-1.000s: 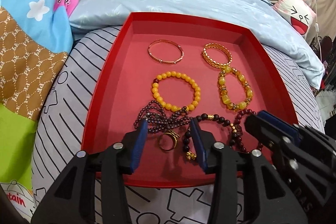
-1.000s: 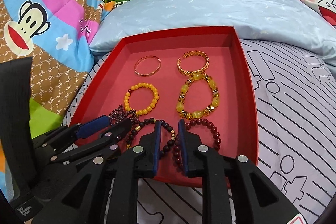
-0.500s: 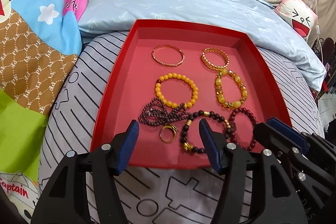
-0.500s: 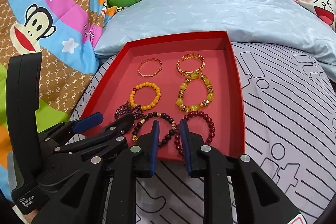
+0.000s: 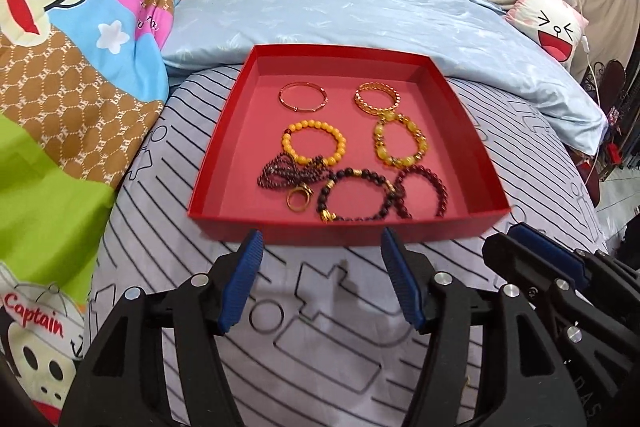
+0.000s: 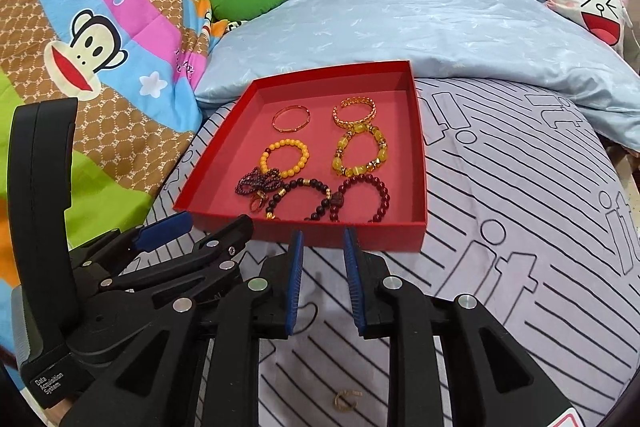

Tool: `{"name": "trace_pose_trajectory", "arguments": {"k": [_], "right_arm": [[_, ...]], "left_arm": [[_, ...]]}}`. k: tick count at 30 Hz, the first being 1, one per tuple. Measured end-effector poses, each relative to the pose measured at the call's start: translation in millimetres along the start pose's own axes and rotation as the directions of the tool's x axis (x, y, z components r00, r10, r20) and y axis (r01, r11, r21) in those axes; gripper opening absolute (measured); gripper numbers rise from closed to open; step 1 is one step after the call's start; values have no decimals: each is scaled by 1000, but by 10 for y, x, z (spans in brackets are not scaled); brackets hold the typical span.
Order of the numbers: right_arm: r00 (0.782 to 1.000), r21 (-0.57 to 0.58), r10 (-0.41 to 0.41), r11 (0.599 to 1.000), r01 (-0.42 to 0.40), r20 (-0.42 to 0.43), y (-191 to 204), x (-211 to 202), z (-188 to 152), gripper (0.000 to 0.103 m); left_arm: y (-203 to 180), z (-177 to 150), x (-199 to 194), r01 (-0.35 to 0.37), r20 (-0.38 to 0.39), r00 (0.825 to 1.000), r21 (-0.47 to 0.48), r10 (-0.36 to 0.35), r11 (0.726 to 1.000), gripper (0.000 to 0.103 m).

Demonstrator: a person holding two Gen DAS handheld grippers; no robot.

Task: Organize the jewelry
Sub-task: 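Withdraw both tools from the tray toward the two gold hoop earrings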

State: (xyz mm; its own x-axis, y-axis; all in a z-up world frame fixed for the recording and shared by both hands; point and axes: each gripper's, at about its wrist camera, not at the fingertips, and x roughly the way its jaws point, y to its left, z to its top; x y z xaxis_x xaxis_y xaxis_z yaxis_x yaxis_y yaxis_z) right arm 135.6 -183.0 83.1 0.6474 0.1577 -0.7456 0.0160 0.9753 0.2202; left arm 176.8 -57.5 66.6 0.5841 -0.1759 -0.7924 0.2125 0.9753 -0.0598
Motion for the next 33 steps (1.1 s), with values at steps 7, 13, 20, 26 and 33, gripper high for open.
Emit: {"name": "trace_pose_trajectory", "arguments": {"k": [7, 13, 20, 26, 33], "right_arm": [[1000, -15, 4, 1000, -4, -2, 12, -211, -213, 22], [1000, -19, -11, 1000, 10, -24, -102, -326, -490, 26], [995, -1, -35, 999, 35, -93, -294, -278, -867, 26], [989, 23, -56, 998, 60, -135, -456, -253, -1091, 26], [989, 41, -77, 996, 82, -127, -558, -203, -1064, 26]], "left_arm": [[-83, -227, -192, 8, -8, 1000, 3, -8, 1000, 58], [-111, -472, -301, -2, -20, 1000, 12, 2, 1000, 64], [-74, -759, -294, 2, -73, 997, -5, -2, 1000, 65], [-92, -976, -292, 9, -107, 994, -10, -10, 1000, 65], [-212, -1078, -263, 27, -129, 991, 3, -26, 1000, 65]]}}
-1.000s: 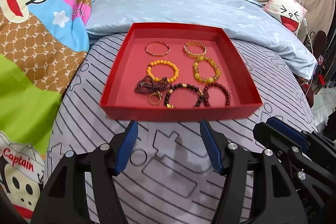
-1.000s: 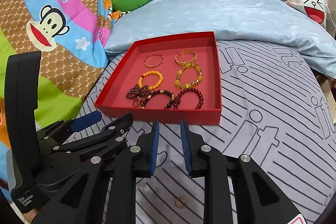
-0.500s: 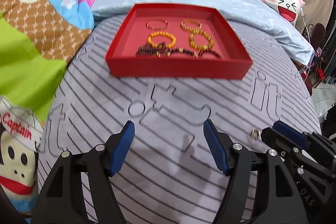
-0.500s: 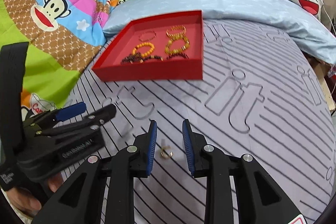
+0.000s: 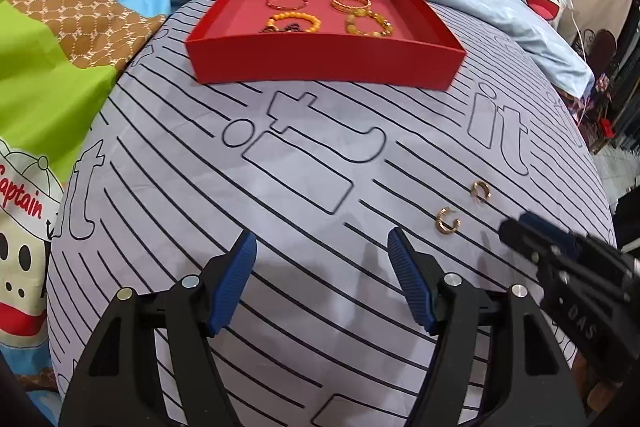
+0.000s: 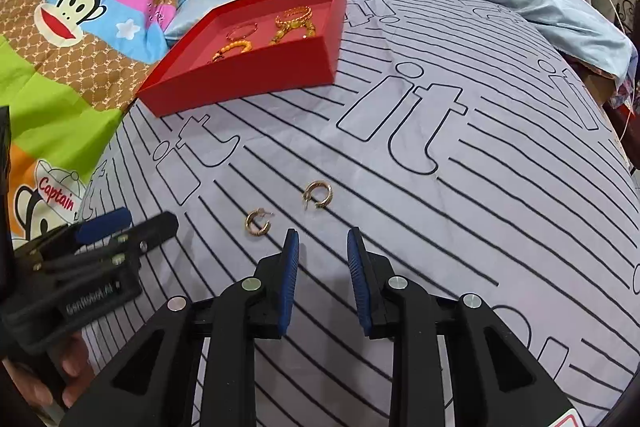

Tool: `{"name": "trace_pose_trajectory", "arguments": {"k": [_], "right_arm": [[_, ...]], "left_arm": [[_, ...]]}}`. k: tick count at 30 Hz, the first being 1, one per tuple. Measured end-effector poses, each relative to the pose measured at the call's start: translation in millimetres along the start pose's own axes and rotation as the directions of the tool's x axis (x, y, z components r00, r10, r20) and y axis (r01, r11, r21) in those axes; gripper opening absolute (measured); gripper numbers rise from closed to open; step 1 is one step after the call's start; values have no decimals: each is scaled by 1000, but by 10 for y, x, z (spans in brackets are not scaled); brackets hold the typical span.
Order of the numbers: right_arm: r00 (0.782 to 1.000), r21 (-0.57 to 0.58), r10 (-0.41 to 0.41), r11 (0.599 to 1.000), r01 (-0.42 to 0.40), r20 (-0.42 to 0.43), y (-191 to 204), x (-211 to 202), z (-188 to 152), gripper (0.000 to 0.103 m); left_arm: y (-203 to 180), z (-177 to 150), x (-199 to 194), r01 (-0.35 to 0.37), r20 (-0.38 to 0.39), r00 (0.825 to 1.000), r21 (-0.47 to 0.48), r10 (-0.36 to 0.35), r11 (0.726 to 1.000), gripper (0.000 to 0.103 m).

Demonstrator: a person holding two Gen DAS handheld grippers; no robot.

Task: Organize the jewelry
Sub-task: 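Withdraw both tools from the tray toward the two gold hoop earrings, then grasp one gold hoop earring with the left tool while the right tool grasps the other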

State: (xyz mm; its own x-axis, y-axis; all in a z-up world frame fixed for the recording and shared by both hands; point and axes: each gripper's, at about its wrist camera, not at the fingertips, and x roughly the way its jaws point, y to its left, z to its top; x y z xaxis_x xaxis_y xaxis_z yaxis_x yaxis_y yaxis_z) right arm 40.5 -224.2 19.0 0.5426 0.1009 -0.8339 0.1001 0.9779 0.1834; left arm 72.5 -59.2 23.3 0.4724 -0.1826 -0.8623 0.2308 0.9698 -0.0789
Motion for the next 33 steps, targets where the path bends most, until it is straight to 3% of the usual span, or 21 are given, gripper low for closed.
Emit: {"name": "trace_pose_trajectory", "arguments": {"k": [15, 21, 33], "right_arm": [[1000, -58, -27, 998, 28, 16, 111, 260, 151, 26], [997, -109, -63, 992, 67, 40, 167, 281, 142, 17], [998, 5, -43, 999, 43, 40, -182, 69, 93, 17]], "left_arm": [[-62, 35, 99, -27, -20, 999, 2, 27, 1000, 65], [-109, 32, 121, -18, -28, 999, 15, 18, 1000, 65], [-443, -1, 134, 60, -34, 998, 84, -57, 995, 64]]}}
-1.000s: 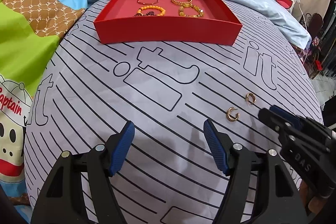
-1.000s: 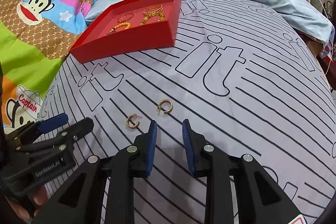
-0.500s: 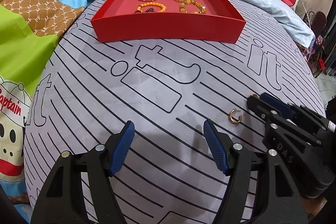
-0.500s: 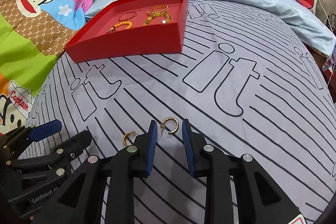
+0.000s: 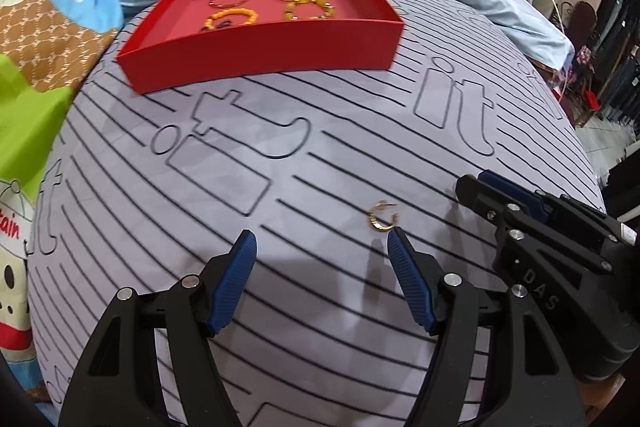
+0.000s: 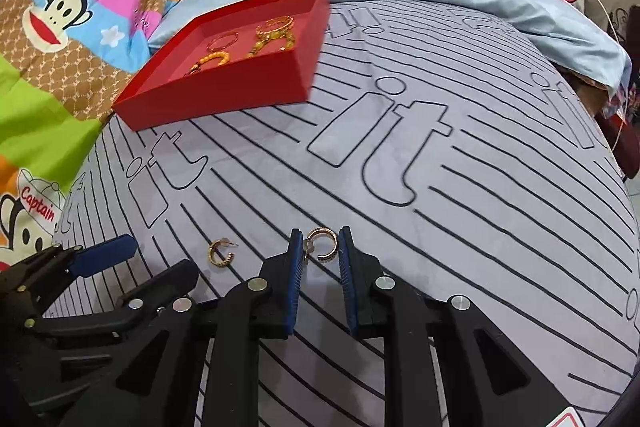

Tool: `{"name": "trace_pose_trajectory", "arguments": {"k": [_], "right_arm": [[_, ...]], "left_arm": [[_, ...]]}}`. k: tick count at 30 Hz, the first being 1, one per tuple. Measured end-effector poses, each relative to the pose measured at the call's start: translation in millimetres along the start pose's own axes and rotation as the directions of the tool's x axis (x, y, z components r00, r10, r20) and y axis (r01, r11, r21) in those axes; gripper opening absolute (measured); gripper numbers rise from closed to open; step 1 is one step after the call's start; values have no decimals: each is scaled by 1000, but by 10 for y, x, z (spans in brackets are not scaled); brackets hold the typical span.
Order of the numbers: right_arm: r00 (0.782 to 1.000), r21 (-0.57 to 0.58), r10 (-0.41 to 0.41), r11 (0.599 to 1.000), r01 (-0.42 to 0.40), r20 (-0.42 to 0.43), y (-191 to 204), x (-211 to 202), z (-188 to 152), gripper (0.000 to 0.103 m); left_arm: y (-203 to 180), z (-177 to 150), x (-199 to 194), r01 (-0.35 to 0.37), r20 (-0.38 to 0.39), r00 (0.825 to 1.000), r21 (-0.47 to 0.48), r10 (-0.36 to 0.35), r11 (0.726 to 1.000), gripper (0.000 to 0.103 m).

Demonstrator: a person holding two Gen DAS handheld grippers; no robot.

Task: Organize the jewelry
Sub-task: 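Grasp one gold hoop earring with the left tool while the right tool grasps the other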

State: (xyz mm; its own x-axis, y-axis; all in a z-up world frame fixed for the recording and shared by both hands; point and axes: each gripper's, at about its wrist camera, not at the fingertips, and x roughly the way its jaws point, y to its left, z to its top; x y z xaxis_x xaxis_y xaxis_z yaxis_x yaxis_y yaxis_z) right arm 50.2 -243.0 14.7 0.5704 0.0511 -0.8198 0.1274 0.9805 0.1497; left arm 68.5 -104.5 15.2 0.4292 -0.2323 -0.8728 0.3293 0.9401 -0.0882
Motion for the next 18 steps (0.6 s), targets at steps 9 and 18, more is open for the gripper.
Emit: {"name": "trace_pose_trajectory", "arguments": {"k": [9, 18], "right_arm": [[1000, 29, -11, 1000, 10, 19, -116, -84, -2, 17], [1000, 37, -8, 999, 8, 13, -140, -68, -18, 17]], "left_arm": [[-142, 35, 118, 18, -4, 1000, 23, -18, 1000, 57], [-220, 47, 138, 1, 29, 1000, 79, -3, 997, 42]]}}
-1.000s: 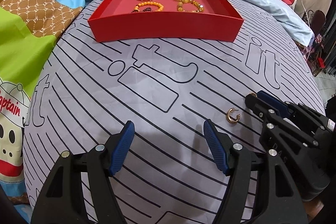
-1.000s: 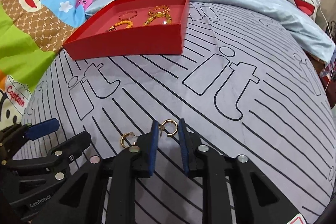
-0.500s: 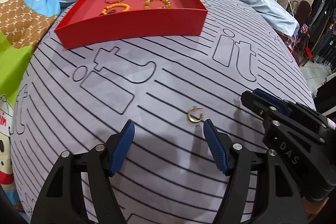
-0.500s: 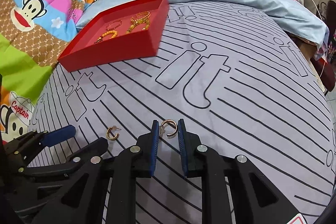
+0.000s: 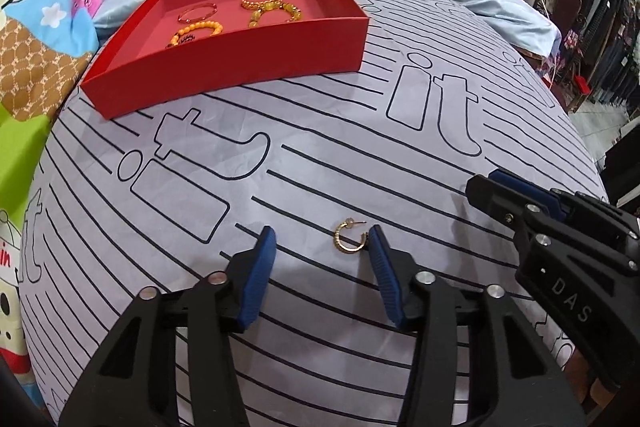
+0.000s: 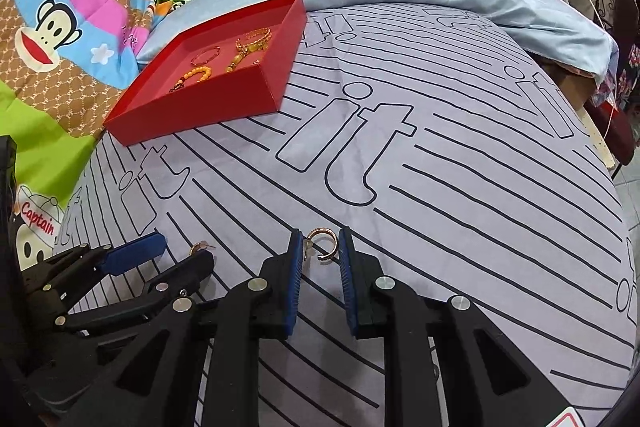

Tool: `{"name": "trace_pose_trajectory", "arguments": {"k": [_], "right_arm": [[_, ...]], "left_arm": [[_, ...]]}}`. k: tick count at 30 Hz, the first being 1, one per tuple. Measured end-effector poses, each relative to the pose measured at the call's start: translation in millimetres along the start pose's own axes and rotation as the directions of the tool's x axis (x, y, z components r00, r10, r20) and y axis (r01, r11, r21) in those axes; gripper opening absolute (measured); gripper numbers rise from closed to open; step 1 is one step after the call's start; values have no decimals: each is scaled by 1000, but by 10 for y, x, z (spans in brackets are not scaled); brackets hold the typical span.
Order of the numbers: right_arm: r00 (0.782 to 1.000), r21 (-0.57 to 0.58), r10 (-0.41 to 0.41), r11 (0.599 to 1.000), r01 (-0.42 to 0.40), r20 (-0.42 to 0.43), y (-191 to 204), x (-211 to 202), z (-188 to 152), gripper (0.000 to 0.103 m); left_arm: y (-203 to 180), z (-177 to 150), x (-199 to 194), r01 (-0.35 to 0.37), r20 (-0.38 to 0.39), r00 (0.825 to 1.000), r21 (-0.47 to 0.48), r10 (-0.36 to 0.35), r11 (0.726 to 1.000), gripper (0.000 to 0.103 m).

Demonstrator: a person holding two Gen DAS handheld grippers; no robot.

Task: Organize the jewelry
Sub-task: 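Grasp one gold hoop earring with the left tool while the right tool grasps the other, then lift both held hoop earrings and carry them over the red tray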

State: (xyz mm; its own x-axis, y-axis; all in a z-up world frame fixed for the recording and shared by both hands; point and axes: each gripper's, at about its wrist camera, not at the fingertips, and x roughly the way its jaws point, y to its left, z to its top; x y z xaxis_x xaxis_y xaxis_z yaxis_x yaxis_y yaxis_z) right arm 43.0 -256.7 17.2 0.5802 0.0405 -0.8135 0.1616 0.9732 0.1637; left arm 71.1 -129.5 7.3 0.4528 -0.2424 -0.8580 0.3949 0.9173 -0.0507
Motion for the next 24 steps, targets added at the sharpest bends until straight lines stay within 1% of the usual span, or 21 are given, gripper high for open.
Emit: {"name": "trace_pose_trajectory", "arguments": {"k": [2, 6, 8, 9, 12, 17, 24], "right_arm": [[1000, -2, 1, 1000, -1, -1, 8, 9, -2, 17], [1000, -4, 2, 1000, -2, -2, 16, 8, -10, 17], [1000, -7, 2, 1000, -2, -2, 31, 7, -12, 17], [1000, -8, 3, 1000, -3, -1, 45, 4, -12, 17], [1000, -16, 8, 1000, -8, -1, 85, -6, -11, 17], [1000, -36, 9, 999, -9, 0, 173, -17, -20, 17], [1000, -39, 8, 999, -8, 0, 185, -18, -20, 17]], "left_arm": [[-14, 8, 5, -3, 2, 1000, 8, 3, 1000, 35], [-20, 22, 8, 8, 3, 1000, 12, -8, 1000, 27], [-18, 27, 8, 8, 2, 1000, 14, -8, 1000, 18], [-12, 31, 7, 10, 0, 1000, 12, -10, 1000, 16], [18, 46, 3, 25, -10, 1000, -5, -25, 1000, 16], [33, 41, -7, 26, -10, 1000, -11, -26, 1000, 16], [233, 10, -54, 27, -6, 1000, -62, -27, 998, 16]]}}
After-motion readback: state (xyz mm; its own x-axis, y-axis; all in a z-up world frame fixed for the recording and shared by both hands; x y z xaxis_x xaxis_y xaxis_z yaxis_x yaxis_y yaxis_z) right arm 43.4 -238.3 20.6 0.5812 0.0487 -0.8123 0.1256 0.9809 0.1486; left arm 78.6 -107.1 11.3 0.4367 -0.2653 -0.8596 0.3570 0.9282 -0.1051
